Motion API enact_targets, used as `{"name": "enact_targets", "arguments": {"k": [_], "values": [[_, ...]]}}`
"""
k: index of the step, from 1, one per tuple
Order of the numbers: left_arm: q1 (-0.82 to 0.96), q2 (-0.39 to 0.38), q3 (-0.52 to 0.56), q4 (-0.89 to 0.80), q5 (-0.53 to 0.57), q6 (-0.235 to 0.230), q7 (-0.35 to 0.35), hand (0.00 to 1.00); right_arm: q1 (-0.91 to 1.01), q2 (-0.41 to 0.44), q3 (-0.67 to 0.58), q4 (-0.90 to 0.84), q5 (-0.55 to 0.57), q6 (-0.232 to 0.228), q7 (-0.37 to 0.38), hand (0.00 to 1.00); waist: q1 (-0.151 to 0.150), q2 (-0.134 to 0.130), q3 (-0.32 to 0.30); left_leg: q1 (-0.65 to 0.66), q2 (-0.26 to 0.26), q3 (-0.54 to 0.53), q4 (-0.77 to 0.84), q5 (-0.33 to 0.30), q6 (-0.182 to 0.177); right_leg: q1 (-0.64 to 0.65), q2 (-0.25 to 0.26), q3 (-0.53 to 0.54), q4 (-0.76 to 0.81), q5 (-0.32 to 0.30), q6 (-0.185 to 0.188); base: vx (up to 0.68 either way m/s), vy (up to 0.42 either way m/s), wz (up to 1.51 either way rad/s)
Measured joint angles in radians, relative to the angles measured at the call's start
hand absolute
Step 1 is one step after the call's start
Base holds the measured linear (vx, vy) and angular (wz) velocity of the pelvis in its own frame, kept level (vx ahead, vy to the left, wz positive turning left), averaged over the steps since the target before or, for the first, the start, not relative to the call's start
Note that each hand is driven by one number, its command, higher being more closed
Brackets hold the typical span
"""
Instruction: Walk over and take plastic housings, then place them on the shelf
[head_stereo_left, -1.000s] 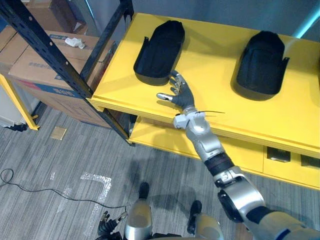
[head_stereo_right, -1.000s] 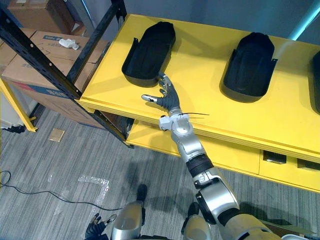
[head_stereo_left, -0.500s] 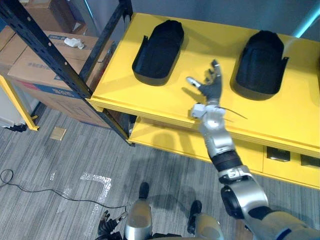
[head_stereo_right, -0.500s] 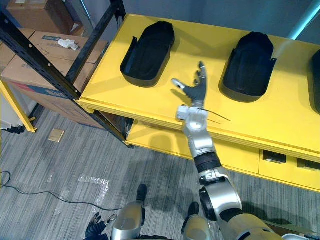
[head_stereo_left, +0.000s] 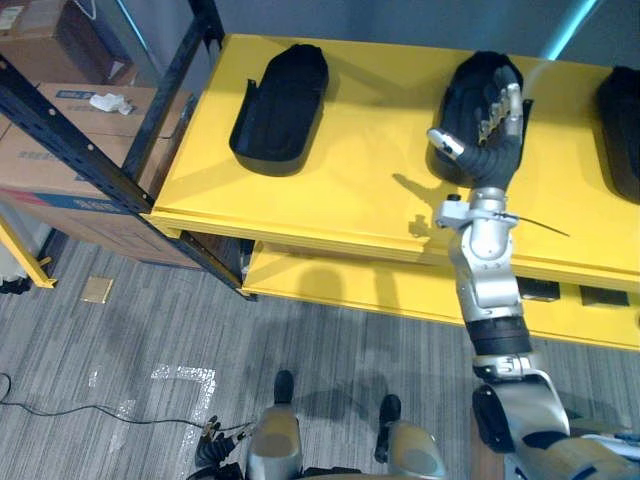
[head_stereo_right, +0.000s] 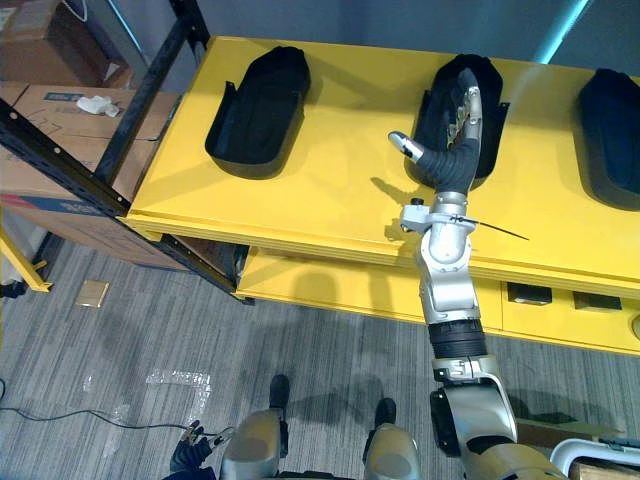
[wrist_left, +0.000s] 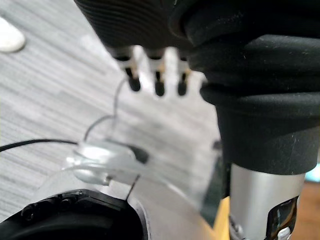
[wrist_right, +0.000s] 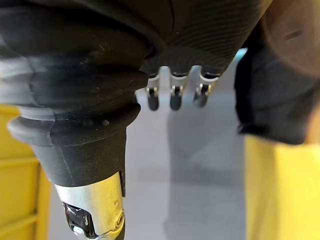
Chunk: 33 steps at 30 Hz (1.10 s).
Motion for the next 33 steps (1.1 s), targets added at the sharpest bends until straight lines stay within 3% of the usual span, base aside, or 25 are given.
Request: {"name": "enact_targets", "arguments": {"k": [6,9,15,25,33], "values": [[0.000,0.003,0.000,-0.020,-0.003,0.027,0.000,0.00,-0.012,-0.125,-0.019,0.013,-0.291,0.058,-0.003,0.00,0.002,-0.003,0.002,-0.007,-0.002,-0.002,-0.005,0.000,0.000,-0.004,-0.001,-0.001,-0.008,0.001,0.001,0.00,0.000,0.01],[0.003,0.004,0.005,-0.034,-0.001,0.036,0.000,0.00,-0.066,-0.253,0.028,0.076,-0.390,0.093,0.063,0.00,-0.003,-0.009,0.005,-0.020,-0.002,-0.003,-0.004,0.000,0.000,-0.015,-0.001,-0.002,-0.009,0.003,0.003,0.00,0.000,0.00],[0.002,0.006,0.023,-0.036,0.000,0.035,0.000,0.00,-0.172,-0.356,0.134,0.179,-0.377,0.108,0.196,0.00,-0.001,-0.021,0.011,-0.019,-0.002,-0.004,-0.004,0.000,0.000,-0.012,-0.001,-0.004,-0.011,0.003,0.003,0.00,0.000,0.00],[-0.001,0.004,0.030,-0.044,0.000,0.044,0.001,0.00,-0.265,-0.414,0.274,0.323,-0.335,0.109,0.450,0.00,0.021,-0.023,0.012,-0.032,-0.008,-0.029,-0.004,0.006,0.002,-0.010,-0.007,-0.029,-0.008,0.003,0.003,-0.01,0.002,0.06],[-0.001,0.002,0.037,-0.061,0.000,0.073,0.000,0.00,-0.312,-0.429,0.288,0.383,-0.288,0.151,0.560,0.00,0.026,-0.025,0.012,-0.033,-0.007,-0.031,-0.004,0.009,0.002,-0.010,-0.007,-0.031,-0.006,0.003,0.003,0.00,0.000,0.01]]}}
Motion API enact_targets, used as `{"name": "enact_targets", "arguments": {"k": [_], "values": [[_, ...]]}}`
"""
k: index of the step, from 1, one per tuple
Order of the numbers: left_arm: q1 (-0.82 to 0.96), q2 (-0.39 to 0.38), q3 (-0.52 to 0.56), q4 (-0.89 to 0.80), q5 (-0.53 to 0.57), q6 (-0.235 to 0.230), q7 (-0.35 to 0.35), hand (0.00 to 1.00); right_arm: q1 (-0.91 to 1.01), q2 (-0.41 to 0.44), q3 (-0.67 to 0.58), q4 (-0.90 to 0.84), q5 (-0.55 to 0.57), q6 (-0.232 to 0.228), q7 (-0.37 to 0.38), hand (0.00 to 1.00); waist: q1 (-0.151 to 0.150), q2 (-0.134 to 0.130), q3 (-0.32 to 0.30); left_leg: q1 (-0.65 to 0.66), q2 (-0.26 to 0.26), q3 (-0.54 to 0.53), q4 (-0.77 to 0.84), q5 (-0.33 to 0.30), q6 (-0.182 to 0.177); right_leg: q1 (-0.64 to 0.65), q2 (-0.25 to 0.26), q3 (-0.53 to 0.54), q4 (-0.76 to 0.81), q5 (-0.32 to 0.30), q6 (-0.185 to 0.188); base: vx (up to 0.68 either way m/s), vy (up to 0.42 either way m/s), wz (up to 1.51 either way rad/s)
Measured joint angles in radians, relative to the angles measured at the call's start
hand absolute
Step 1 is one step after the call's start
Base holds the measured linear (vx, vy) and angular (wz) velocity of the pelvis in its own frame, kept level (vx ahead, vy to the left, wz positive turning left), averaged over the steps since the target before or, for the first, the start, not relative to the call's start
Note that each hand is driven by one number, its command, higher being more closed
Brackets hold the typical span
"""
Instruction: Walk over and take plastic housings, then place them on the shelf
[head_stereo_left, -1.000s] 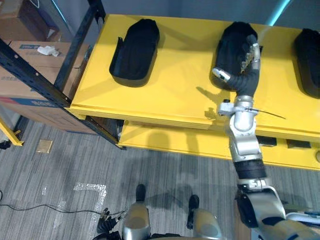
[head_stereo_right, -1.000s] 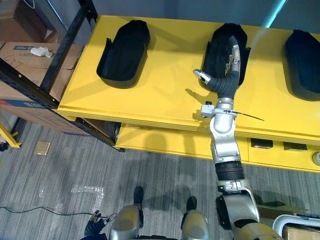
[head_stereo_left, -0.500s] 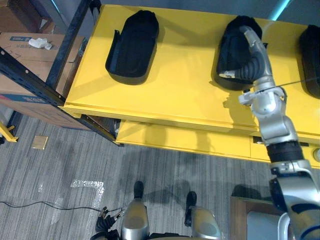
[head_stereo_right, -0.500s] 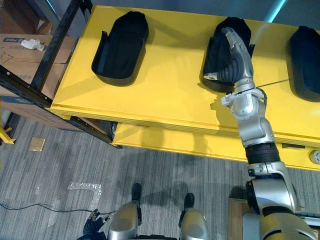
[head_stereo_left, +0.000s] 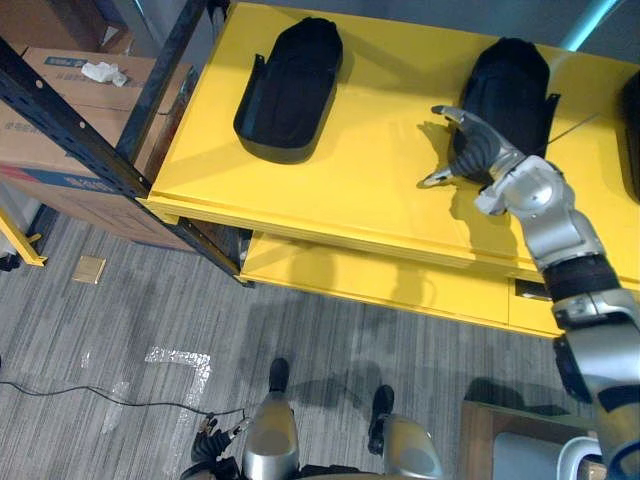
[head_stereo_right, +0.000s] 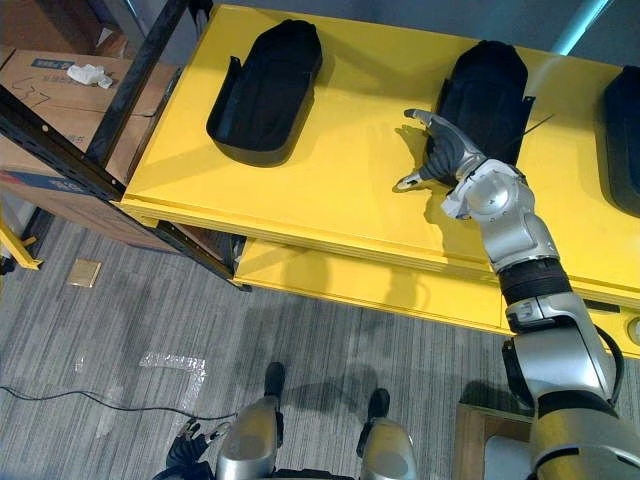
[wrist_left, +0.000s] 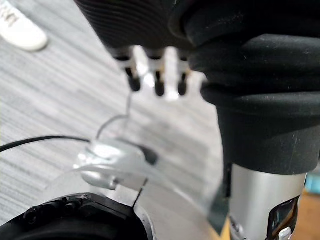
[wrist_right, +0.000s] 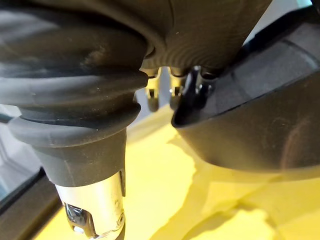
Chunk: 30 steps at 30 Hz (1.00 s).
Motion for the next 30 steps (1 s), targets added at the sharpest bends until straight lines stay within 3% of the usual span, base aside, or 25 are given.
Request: {"name": "enact_targets", "arguments": {"k": [8,23,30], "values": [[0.000,0.001,0.000,-0.014,0.000,0.020,0.000,0.00,-0.016,-0.004,-0.001,0.031,0.026,-0.005,0.045,0.00,0.003,0.000,0.000,0.000,0.001,-0.001,0.000,0.002,0.000,0.000,0.000,-0.001,0.002,0.000,0.000,0.00,0.000,0.00],[0.000,0.007,0.010,-0.017,0.001,0.027,0.000,0.00,-0.012,-0.016,0.001,0.056,0.048,-0.099,0.142,0.00,0.008,-0.018,-0.003,0.001,0.002,-0.001,0.000,0.004,0.000,0.000,0.001,-0.001,0.004,0.000,0.000,0.00,0.000,0.00],[-0.001,0.015,0.009,-0.021,0.001,0.029,0.000,0.00,0.003,-0.016,0.004,0.056,0.066,-0.112,0.153,0.00,0.022,-0.030,-0.007,0.001,0.002,-0.002,0.000,0.004,0.000,0.000,0.001,-0.001,0.004,0.000,0.000,0.00,0.000,0.00]]}}
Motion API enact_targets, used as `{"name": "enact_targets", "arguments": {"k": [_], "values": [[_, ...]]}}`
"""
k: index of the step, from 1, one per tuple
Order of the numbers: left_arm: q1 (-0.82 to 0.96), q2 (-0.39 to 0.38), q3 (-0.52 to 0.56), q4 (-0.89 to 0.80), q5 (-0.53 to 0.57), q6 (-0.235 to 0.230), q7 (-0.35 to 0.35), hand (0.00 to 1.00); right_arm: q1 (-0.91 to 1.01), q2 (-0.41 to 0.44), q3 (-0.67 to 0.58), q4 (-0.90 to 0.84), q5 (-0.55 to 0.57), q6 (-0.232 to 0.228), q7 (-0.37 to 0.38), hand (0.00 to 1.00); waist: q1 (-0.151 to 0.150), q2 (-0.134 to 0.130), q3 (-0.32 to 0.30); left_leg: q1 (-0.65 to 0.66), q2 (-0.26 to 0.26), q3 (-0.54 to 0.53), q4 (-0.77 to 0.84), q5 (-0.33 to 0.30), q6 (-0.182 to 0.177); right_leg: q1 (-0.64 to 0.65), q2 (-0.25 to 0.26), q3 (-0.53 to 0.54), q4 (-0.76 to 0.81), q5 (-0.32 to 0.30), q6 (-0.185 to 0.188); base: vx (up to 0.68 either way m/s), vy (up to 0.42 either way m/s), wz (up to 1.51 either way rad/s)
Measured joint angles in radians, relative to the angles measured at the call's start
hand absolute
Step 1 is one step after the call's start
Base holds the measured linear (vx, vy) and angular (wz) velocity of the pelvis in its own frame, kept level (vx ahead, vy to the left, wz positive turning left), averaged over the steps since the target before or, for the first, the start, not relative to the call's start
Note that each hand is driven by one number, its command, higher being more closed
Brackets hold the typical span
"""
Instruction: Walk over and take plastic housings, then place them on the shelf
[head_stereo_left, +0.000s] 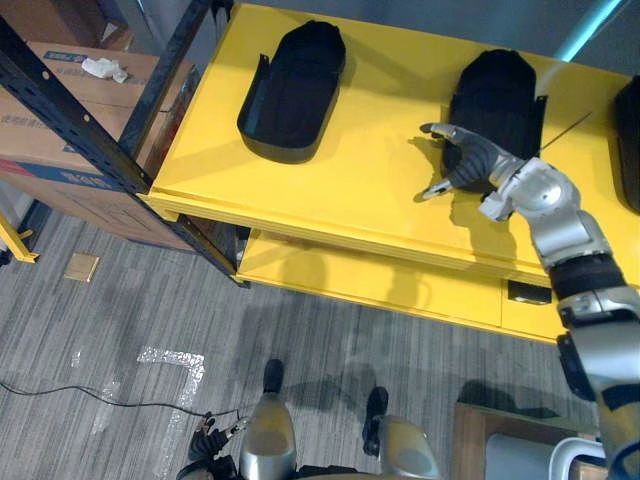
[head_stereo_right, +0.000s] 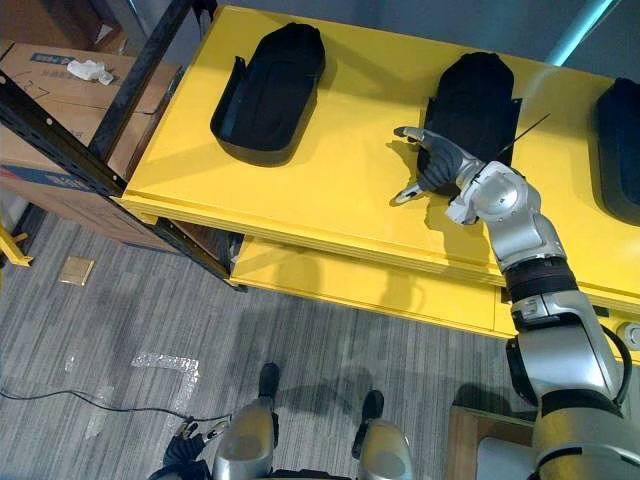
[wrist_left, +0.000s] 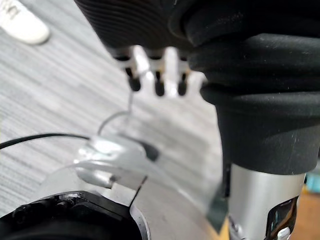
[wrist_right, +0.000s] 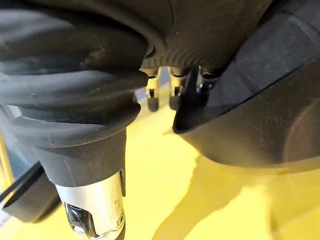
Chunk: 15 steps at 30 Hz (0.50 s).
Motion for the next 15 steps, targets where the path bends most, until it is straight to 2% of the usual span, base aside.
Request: {"name": "enact_targets", "arguments": {"k": [10,13,15], "values": [[0.000,0.000,0.000,0.000,0.000,0.000,0.000,0.00,0.003,0.000,0.010,0.000,-0.001,-0.004,-0.033,0.00,0.002,-0.001,-0.001,-0.001,0.000,-0.002,0.000,0.001,0.000,0.000,0.000,-0.002,0.000,0.000,0.000,0.00,0.000,0.00],[0.000,0.000,0.000,0.000,0.001,-0.001,-0.001,0.00,0.010,0.000,0.014,0.000,-0.034,-0.005,-0.117,0.00,0.004,-0.002,-0.001,-0.002,0.000,-0.003,0.000,0.001,0.000,0.001,0.000,-0.003,0.000,0.000,0.000,0.00,0.000,0.00],[0.000,0.000,0.000,0.002,0.001,-0.004,-0.002,0.00,0.011,0.000,0.013,0.003,-0.099,-0.006,-0.221,0.00,0.004,-0.003,-0.002,-0.002,-0.001,-0.004,-0.001,0.002,0.001,0.001,0.000,-0.004,-0.002,0.000,0.000,0.00,0.000,0.00]]}}
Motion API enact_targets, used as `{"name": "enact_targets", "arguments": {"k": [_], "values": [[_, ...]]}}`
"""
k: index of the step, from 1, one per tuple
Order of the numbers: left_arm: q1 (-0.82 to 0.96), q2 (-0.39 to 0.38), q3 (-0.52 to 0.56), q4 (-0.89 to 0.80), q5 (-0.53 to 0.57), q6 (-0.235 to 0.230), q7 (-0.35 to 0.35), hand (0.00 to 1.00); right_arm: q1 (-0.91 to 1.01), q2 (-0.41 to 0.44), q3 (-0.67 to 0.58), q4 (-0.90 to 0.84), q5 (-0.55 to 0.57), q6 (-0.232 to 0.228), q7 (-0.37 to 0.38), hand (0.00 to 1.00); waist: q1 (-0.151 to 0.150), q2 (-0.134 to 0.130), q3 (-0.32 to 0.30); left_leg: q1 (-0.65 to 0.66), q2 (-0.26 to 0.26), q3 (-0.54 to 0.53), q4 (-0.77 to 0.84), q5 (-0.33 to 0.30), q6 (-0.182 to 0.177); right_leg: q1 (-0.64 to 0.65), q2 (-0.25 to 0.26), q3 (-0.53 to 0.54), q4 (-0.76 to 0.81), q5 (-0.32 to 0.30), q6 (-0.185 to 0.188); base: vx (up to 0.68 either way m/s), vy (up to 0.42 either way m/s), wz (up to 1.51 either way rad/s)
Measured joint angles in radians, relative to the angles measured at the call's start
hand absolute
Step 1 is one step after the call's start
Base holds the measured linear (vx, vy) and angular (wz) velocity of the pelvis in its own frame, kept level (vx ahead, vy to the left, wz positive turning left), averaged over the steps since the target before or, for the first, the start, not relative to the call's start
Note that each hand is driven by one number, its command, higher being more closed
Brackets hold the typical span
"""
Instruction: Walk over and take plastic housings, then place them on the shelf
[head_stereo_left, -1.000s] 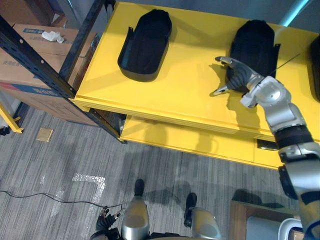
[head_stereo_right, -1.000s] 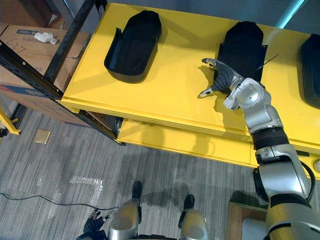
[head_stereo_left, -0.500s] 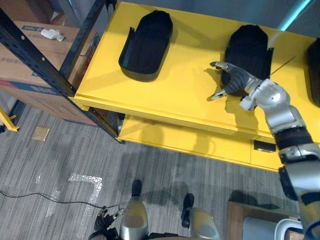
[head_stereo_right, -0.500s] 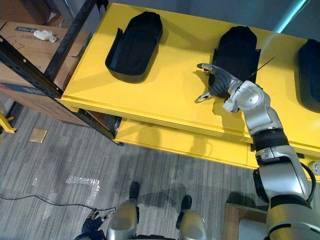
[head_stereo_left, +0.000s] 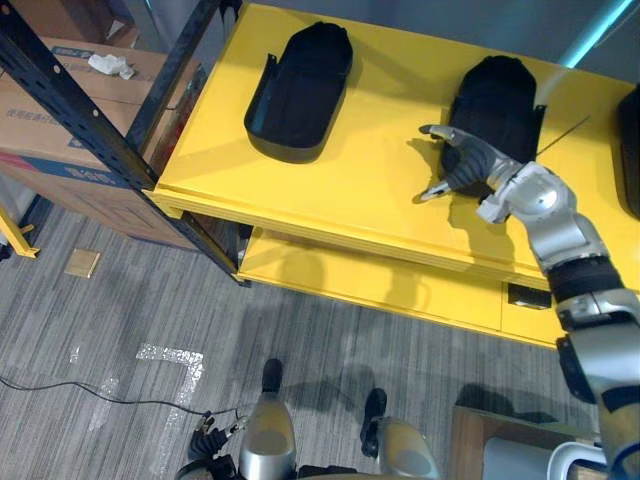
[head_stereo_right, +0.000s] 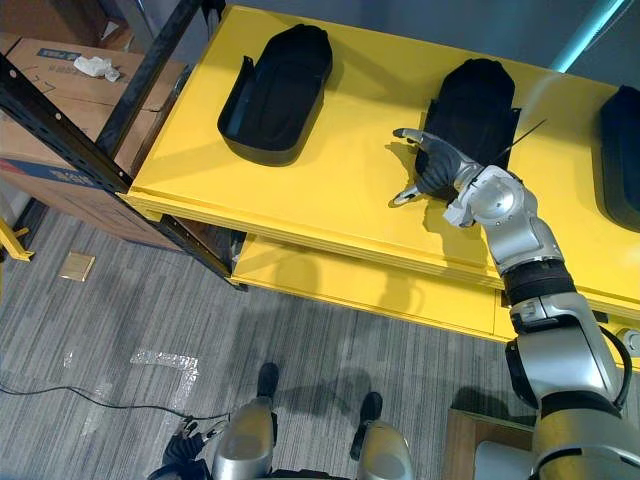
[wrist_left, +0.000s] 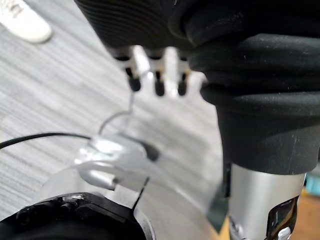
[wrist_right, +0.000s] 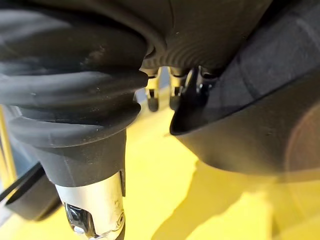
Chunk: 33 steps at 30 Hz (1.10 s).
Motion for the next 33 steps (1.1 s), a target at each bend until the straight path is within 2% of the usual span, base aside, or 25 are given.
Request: {"name": "enact_targets", "arguments": {"k": [3,4,7,9,10,11,14,16,19,20,22,24,25,28,30,31,33], "values": [[0.002,0.004,0.002,0.007,0.000,-0.009,-0.006,0.00,0.000,0.000,-0.031,-0.011,-0.029,-0.031,-0.130,0.00,-0.004,-0.010,-0.007,0.002,0.000,0.000,-0.008,0.004,0.000,0.002,0.001,-0.001,-0.006,0.001,0.001,0.00,0.000,0.00],[0.004,0.007,0.002,0.010,0.000,-0.017,-0.006,0.00,0.005,-0.002,-0.081,-0.066,-0.016,-0.045,-0.170,0.00,-0.008,-0.015,-0.010,0.017,0.001,0.002,-0.030,0.012,-0.001,0.013,0.004,-0.002,-0.021,0.006,0.003,0.00,0.000,0.00],[0.019,0.010,0.010,0.020,0.000,-0.033,-0.010,0.00,0.033,-0.012,-0.156,-0.222,0.010,-0.074,-0.198,0.00,-0.016,-0.035,-0.048,0.030,0.001,0.009,-0.053,0.014,-0.002,0.024,0.008,0.000,-0.051,0.014,0.007,0.03,-0.002,-0.03],[0.028,0.010,0.032,0.050,0.001,-0.035,-0.014,0.00,0.056,-0.020,-0.188,-0.327,0.046,-0.091,-0.195,0.00,-0.034,-0.052,-0.086,0.045,0.001,0.011,-0.071,0.015,-0.003,0.046,0.010,-0.001,-0.083,0.021,0.008,0.12,0.000,-0.04],[0.033,0.017,0.049,0.073,0.009,-0.035,-0.025,0.00,0.092,-0.044,-0.227,-0.425,0.103,-0.091,-0.184,0.00,-0.043,-0.076,-0.134,0.055,-0.001,0.024,-0.080,0.015,-0.003,0.056,0.011,0.002,-0.106,0.025,0.009,0.11,0.002,-0.09],[0.033,0.019,0.050,0.078,0.010,-0.035,-0.027,0.00,0.096,-0.048,-0.234,-0.436,0.108,-0.091,-0.182,0.00,-0.045,-0.081,-0.141,0.056,-0.001,0.028,-0.080,0.015,-0.003,0.056,0.011,0.004,-0.107,0.025,0.009,0.10,0.002,-0.17],[0.032,0.021,0.080,0.102,0.052,-0.030,-0.035,0.00,0.146,-0.071,-0.309,-0.494,0.139,-0.080,-0.159,0.00,-0.079,-0.110,-0.178,0.086,-0.002,0.052,-0.081,0.015,-0.003,0.081,0.012,0.017,-0.129,0.032,0.009,0.04,0.001,-0.18],[0.025,0.020,0.098,0.136,0.079,-0.027,-0.035,0.00,0.208,-0.088,-0.361,-0.528,0.145,-0.076,-0.144,0.00,-0.098,-0.113,-0.209,0.091,0.001,0.077,-0.082,0.014,-0.004,0.079,0.016,0.042,-0.142,0.044,0.010,0.00,0.008,-0.38],[0.012,0.017,0.118,0.176,0.090,-0.016,-0.029,0.00,0.335,-0.093,-0.469,-0.604,0.253,-0.021,-0.123,0.00,-0.129,-0.100,-0.229,0.123,0.008,0.125,-0.083,0.003,-0.008,0.077,0.030,0.094,-0.148,0.059,0.005,-0.05,0.007,-0.52],[0.005,0.016,0.121,0.201,0.091,-0.004,-0.026,0.00,0.422,-0.088,-0.534,-0.632,0.297,0.003,-0.125,0.00,-0.145,-0.089,-0.254,0.123,0.013,0.148,-0.084,-0.003,-0.011,0.070,0.035,0.108,-0.151,0.063,0.004,-0.08,0.004,-0.41],[-0.006,0.010,0.130,0.230,0.098,0.003,-0.020,0.00,0.552,-0.040,-0.634,-0.650,0.345,0.042,-0.135,0.00,-0.162,-0.075,-0.283,0.141,0.020,0.176,-0.087,-0.012,-0.014,0.066,0.048,0.139,-0.152,0.068,0.004,-0.07,-0.003,-0.45],[-0.018,0.006,0.136,0.269,0.120,0.003,-0.017,0.00,0.757,0.100,-0.764,-0.654,0.397,0.077,-0.203,0.00,-0.196,-0.057,-0.331,0.149,0.026,0.210,-0.088,-0.017,-0.016,0.049,0.057,0.169,-0.154,0.067,0.004,-0.05,-0.003,-0.43],[-0.020,0.004,0.136,0.275,0.120,0.003,-0.016,0.00,0.807,0.145,-0.788,-0.651,0.410,0.078,-0.228,0.00,-0.203,-0.052,-0.333,0.155,0.026,0.219,-0.089,-0.018,-0.017,0.049,0.058,0.174,-0.153,0.067,0.005,-0.03,0.003,-0.42],[-0.018,-0.021,0.128,0.284,0.120,0.002,0.006,0.00,1.070,0.422,-0.860,-0.561,0.483,0.044,-0.372,0.00,-0.253,-0.015,-0.356,0.165,0.028,0.279,-0.088,-0.029,-0.021,0.015,0.064,0.229,-0.140,0.063,0.003,-0.04,0.015,-0.49],[-0.024,-0.024,0.114,0.285,0.120,0.002,0.010,0.00,1.133,0.490,-0.863,-0.502,0.492,0.030,-0.400,0.00,-0.262,-0.002,-0.351,0.178,0.027,0.296,-0.088,-0.035,-0.022,0.016,0.064,0.240,-0.136,0.064,0.005,-0.01,0.021,-0.47],[-0.030,-0.029,0.102,0.285,0.120,0.002,0.010,0.00,1.186,0.554,-0.861,-0.414,0.531,0.010,-0.420,0.00,-0.275,0.007,-0.352,0.194,0.027,0.317,-0.088,-0.044,-0.025,0.018,0.065,0.253,-0.134,0.065,0.006,-0.04,0.022,-0.42],[-0.039,-0.030,0.085,0.288,0.120,0.002,0.010,0.00,1.215,0.591,-0.845,-0.325,0.531,0.004,-0.429,0.00,-0.278,0.008,-0.352,0.207,0.027,0.338,-0.089,-0.053,-0.026,0.019,0.063,0.253,-0.134,0.065,0.007,-0.03,0.017,-0.33]]}}
